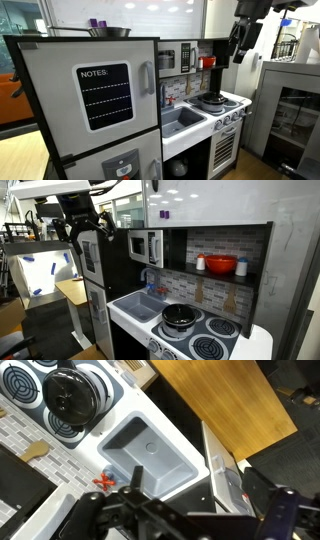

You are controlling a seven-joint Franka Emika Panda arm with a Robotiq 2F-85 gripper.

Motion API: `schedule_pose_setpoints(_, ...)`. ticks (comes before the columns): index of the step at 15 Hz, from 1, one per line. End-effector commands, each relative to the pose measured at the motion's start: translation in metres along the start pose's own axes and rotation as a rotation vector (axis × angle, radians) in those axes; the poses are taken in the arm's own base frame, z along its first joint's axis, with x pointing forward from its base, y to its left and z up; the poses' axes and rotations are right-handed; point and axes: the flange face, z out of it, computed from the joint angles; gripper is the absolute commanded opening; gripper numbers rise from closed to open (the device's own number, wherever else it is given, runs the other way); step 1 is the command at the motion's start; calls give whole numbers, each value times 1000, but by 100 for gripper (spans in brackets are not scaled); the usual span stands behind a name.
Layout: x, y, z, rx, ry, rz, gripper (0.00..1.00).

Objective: Take the pot and put it in the cabinet then close the door

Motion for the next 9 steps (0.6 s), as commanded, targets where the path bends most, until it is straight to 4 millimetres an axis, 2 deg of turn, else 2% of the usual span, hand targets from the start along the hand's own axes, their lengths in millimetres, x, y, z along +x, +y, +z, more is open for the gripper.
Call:
schedule_pose_setpoints(1,0,0,-1,1,-1,5,100)
schedule_pose_setpoints(9,0,0,-1,2,-1,10,100)
